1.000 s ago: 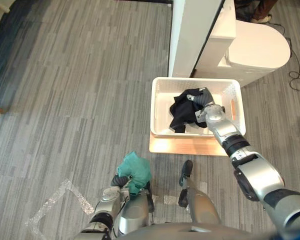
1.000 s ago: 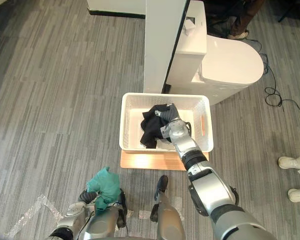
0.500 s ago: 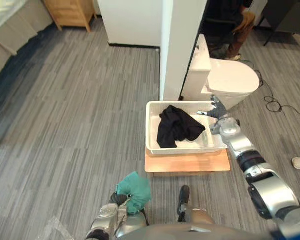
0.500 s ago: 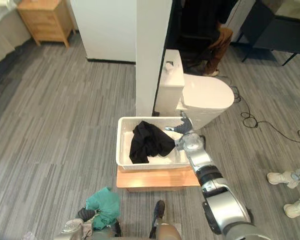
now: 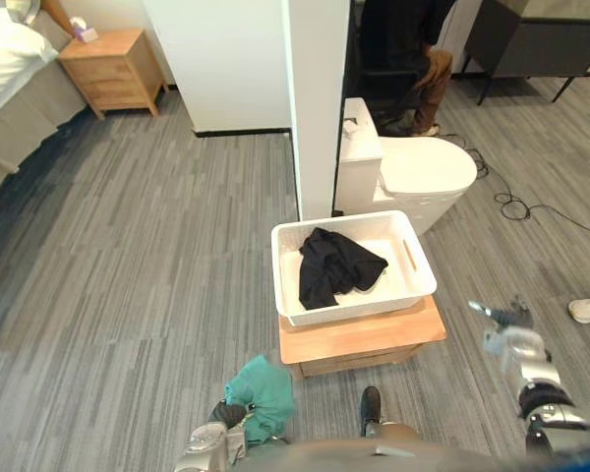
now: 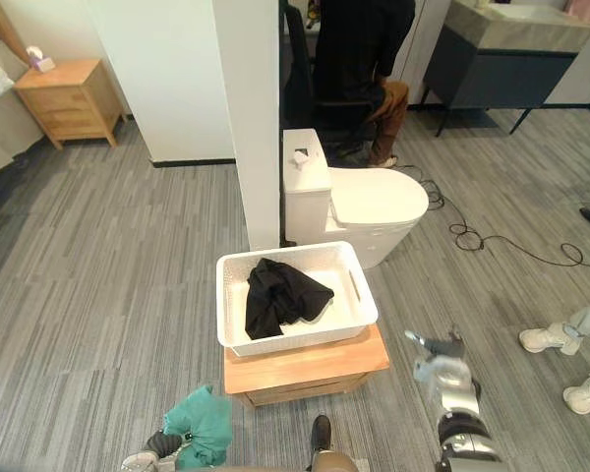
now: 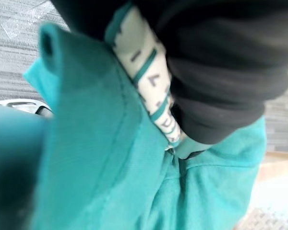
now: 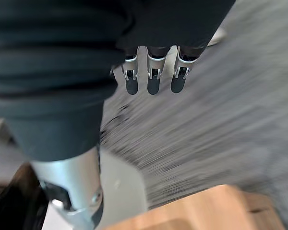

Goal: Tidy the bed and pick cloth on bed and put in laundry

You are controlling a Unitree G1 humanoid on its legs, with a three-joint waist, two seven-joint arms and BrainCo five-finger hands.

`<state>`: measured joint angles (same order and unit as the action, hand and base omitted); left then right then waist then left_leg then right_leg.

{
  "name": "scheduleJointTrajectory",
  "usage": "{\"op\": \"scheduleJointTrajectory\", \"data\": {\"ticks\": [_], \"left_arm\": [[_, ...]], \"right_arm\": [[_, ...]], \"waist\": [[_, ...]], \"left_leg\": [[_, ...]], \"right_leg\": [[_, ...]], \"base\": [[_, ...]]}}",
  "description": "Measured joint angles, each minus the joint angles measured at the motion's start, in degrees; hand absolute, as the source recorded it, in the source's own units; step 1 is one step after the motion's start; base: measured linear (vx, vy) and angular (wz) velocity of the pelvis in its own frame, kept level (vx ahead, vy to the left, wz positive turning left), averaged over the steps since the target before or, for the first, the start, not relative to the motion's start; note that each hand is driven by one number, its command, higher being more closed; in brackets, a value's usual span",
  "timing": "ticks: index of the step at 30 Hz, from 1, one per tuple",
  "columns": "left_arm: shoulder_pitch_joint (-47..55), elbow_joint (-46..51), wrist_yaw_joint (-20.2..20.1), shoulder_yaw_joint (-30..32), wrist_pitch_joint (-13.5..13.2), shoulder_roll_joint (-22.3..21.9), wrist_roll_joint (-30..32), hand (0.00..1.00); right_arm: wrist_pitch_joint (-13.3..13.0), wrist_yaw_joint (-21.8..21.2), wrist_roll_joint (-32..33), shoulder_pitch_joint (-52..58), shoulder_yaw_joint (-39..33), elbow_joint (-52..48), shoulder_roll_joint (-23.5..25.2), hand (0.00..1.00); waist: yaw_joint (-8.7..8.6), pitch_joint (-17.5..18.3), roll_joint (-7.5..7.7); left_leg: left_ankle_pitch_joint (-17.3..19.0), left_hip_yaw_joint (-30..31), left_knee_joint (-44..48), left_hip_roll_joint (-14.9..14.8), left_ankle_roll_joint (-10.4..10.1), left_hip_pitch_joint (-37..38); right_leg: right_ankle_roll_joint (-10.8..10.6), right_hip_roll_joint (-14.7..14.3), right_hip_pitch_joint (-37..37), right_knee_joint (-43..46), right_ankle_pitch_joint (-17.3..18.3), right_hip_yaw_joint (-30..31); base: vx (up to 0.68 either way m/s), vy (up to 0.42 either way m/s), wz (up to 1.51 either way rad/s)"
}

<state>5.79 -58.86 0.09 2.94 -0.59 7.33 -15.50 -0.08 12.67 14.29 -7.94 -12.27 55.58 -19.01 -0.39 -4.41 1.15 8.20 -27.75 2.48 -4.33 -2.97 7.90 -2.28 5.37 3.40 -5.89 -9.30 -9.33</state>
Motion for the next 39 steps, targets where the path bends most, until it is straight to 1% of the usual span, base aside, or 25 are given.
{"op": "scheduleJointTrajectory", "data": {"ticks": [3,5,8,11,12,13,14,17,18,20,21,22,23,24,25,26,27,28,29,30,31,34,36,38,39], "left_arm": [[0.4,-1.7,1.2,1.2,0.1,-0.6,-7.7,1.0],[0.5,-2.3,4.3,5.5,0.1,-2.2,-17.9,1.0],[0.7,-3.1,5.4,11.6,-0.4,-2.7,-25.5,1.0],[1.1,-3.0,7.3,20.4,-3.9,-2.7,-34.0,1.0],[1.1,-2.9,7.4,22.1,-4.6,-2.7,-35.1,1.0],[1.0,-1.9,7.3,25.3,-5.8,-2.5,-36.5,1.0],[1.2,-0.7,7.1,29.1,-6.9,-1.9,-37.6,1.0],[1.4,0.6,6.1,34.9,-10.1,1.0,-37.7,1.0],[1.4,2.6,5.1,36.4,-12.8,2.8,-37.1,1.0],[-0.2,6.3,4.0,38.5,-17.3,6.7,-36.8,1.0],[-1.0,7.9,3.8,39.4,-18.7,7.8,-36.8,1.0],[-3.4,11.8,4.0,41.0,-20.5,10.2,-36.8,1.0],[-6.3,15.7,4.8,41.4,-21.2,13.1,-36.0,1.0],[-7.8,17.3,5.3,41.4,-21.2,14.5,-35.0,1.0],[-10.6,20.8,7.4,40.2,-21.1,16.8,-31.8,1.0],[-12.9,25.1,9.5,37.8,-21.2,17.7,-27.8,1.0],[-13.9,26.9,10.3,36.1,-21.2,17.8,-25.8,1.0],[-15.4,30.5,11.4,32.2,-21.1,17.7,-22.3,1.0],[-16.6,33.5,11.7,28.3,-21.2,17.2,-19.0,1.0],[-17.1,35.1,11.8,26.7,-21.2,16.7,-17.6,1.0],[-18.3,37.5,12.2,23.9,-21.2,15.2,-14.2,1.0],[-19.1,41.1,12.1,16.5,-20.9,10.9,-8.9,1.0],[-19.0,41.2,10.7,12.2,-19.6,8.7,-7.6,1.0],[-19.0,41.2,9.6,7.0,-17.6,7.7,-7.3,1.0],[-19.0,41.2,9.4,3.5,-16.1,7.0,-5.1,1.0]], "right_arm": [[-0.4,-3.7,-0.8,4.6,-3.3,3.1,3.8,0.0],[-0.3,-7.2,-3.3,9.0,-6.6,7.4,7.7,0.0],[-0.2,-11.3,-7.6,13.6,-10.2,11.1,11.0,0.0],[-0.4,-15.7,-8.8,16.1,-12.6,11.1,12.7,0.0],[-0.4,-16.2,-8.4,16.6,-13.1,10.8,12.8,0.0],[-1.1,-17.0,-5.9,17.1,-14.1,10.5,13.1,0.0],[-1.8,-17.3,-3.8,17.3,-15.5,10.0,13.6,0.0],[-2.7,-17.9,-1.7,18.0,-17.0,7.9,14.4,0.0],[-2.8,-18.1,-1.6,17.9,-17.3,7.0,14.4,0.0],[-2.9,-18.2,-1.4,17.2,-18.0,5.1,14.5,0.0],[-2.9,-18.2,-1.4,16.7,-18.6,5.1,14.6,0.0],[-3.1,-18.4,-1.3,16.5,-19.5,5.0,15.0,0.0],[-4.0,-18.7,-1.3,16.7,-20.9,5.1,16.0,0.0],[-4.3,-18.7,-1.3,16.8,-21.3,5.1,16.4,0.0],[-5.1,-18.8,-1.3,17.2,-21.3,5.3,17.0,0.0],[-6.3,-18.8,-1.5,17.7,-21.3,4.9,17.2,0.0],[-7.0,-18.7,-1.6,17.9,-21.3,4.7,17.2,0.0],[-8.2,-18.2,-1.6,18.1,-21.3,4.0,17.3,0.0],[-8.9,-17.8,-1.6,18.4,-21.3,3.7,17.3,0.0],[-9.1,-17.5,-1.6,18.4,-21.3,3.7,17.4,0.0],[-9.3,-17.0,-1.6,18.4,-21.0,3.4,17.7,0.0],[-9.5,-16.7,-2.2,19.0,-20.5,2.7,18.6,0.0],[-9.5,-16.3,-2.3,18.9,-20.5,2.6,18.6,0.0],[-9.3,-15.9,-2.3,18.1,-20.3,2.7,18.5,0.0],[-8.8,-15.9,-2.3,17.0,-20.1,2.8,18.4,0.0]], "waist": [[-0.14,1.1,-0.32],[-0.22,1.2,-0.79],[-0.32,1.6,-1.32],[-0.28,1.8,-1.88],[-0.25,2.2,-2.28],[-0.01,3.0,-1.78],[0.24,3.0,-2.52],[1.36,4.2,-2.69],[1.7,4.2,-2.74],[1.86,4.5,-3.05],[1.68,4.5,-3.1],[1.64,4.5,-3.17],[1.48,5.0,-3.23],[1.25,5.3,-3.26],[1.11,6.2,-3.49],[1.06,7.2,-3.71],[0.99,7.6,-3.59],[0.56,7.7,-4.3],[0.18,7.7,-4.86],[0.0,7.6,-5.0],[-0.15,7.7,-5.04],[-0.33,7.4,-5.09],[-0.34,7.3,-4.92],[-0.83,6.7,-4.25],[-1.26,5.9,-3.65]], "left_leg": [[0.1,0.2,-0.3,0.0,-0.2,0.4],[0.1,1.5,-0.4,0.0,-0.2,1.1],[0.2,4.1,-0.4,0.0,-0.3,1.1],[0.2,7.8,-0.3,0.3,-0.3,0.2],[0.2,8.5,-0.2,0.4,-0.3,-0.5],[0.0,10.1,-0.2,0.6,0.0,-1.2],[0.0,11.5,-0.2,0.7,0.0,-1.4],[0.1,13.3,-0.2,0.4,0.1,-1.9],[0.1,13.8,-0.3,0.2,0.0,-1.9],[0.3,13.8,-0.1,-0.4,-0.2,-1.6],[0.2,13.8,0.0,-0.7,-0.2,-1.5],[0.4,13.3,0.0,-1.4,-0.5,-0.9],[0.7,12.3,0.4,-2.0,-1.0,-0.7],[0.9,11.7,0.6,-2.3,-1.3,-0.8],[0.9,10.2,0.7,-2.7,-1.3,-0.8],[0.9,8.7,0.8,-2.7,-1.3,-0.8],[0.9,8.3,0.8,-2.6,-1.3,-0.7],[0.9,7.5,1.0,-2.5,-1.3,-0.6],[0.9,6.6,1.7,-2.4,-1.3,-0.7],[0.9,6.1,2.0,-2.3,-1.4,-0.7],[0.9,5.9,2.2,-2.1,-1.4,-0.7],[0.9,4.5,2.3,-2.1,-1.4,0.4],[0.9,4.2,1.6,-2.1,-1.4,1.3],[0.9,3.4,1.5,-2.1,-1.4,1.5],[0.9,3.1,1.4,-2.1,-1.4,2.0]], "right_leg": [[0.0,0.1,-0.3,0.0,0.4,-0.2],[-0.3,0.4,-1.8,0.0,0.9,-1.5],[-0.4,1.1,-3.3,0.0,1.7,-4.3],[-0.7,2.2,-5.1,0.0,2.7,-8.6],[-0.9,2.6,-5.0,0.0,2.8,-9.7],[-1.2,3.1,-5.5,0.0,3.2,-12.0],[-1.5,3.3,-6.0,0.0,3.7,-13.8],[-1.7,3.3,-6.7,0.0,4.1,-16.3],[-2.1,3.2,-7.0,0.0,4.7,-17.0],[-1.7,2.6,-7.3,0.0,5.0,-17.8],[-1.6,2.3,-7.4,0.0,5.1,-17.8],[-1.3,1.7,-7.7,0.0,5.4,-17.7],[-1.1,1.1,-7.7,0.0,5.6,-17.5],[-1.0,0.8,-7.7,0.0,5.7,-17.3],[-0.8,0.5,-7.3,0.1,5.7,-16.4],[-0.8,0.4,-6.8,0.1,5.6,-15.7],[-0.8,0.5,-6.8,0.2,5.5,-15.5],[-0.7,0.6,-6.6,0.3,4.9,-15.1],[-0.6,0.7,-6.3,0.3,4.1,-14.9],[-0.5,0.9,-6.1,0.3,3.9,-14.7],[-0.6,1.0,-6.1,0.3,3.8,-14.5],[-0.3,0.8,-6.0,0.3,3.2,-12.9],[-0.3,0.5,-6.1,0.3,3.1,-11.7],[-0.2,0.4,-5.9,0.3,3.0,-11.0],[-0.2,0.2,-5.8,0.1,2.8,-9.7]], "base": [[-0.02,0.004,0.03],[-0.01,-0.001,0.25],[-0.03,0.015,0.48],[0.02,0.02,0.62],[0.05,0.024,0.86],[0.06,0.023,0.88],[0.06,0.021,0.8],[0.08,0.001,0.48],[0.1,-0.01,0.25],[0.13,-0.018,0.17],[0.14,-0.032,0.0],[0.12,-0.042,-0.17],[0.1,-0.041,-0.23],[0.13,-0.034,-0.36],[0.11,-0.018,-0.44],[0.11,-0.011,-0.43],[0.06,0.014,-0.37],[0.05,0.04,-0.33],[0.03,0.048,-0.37],[-0.02,0.043,-0.37],[-0.03,0.019,-0.25],[-0.01,0.008,-0.27],[-0.04,-0.012,-0.28],[-0.1,-0.02,-0.2],[-0.17,-0.031,-0.29]]}}
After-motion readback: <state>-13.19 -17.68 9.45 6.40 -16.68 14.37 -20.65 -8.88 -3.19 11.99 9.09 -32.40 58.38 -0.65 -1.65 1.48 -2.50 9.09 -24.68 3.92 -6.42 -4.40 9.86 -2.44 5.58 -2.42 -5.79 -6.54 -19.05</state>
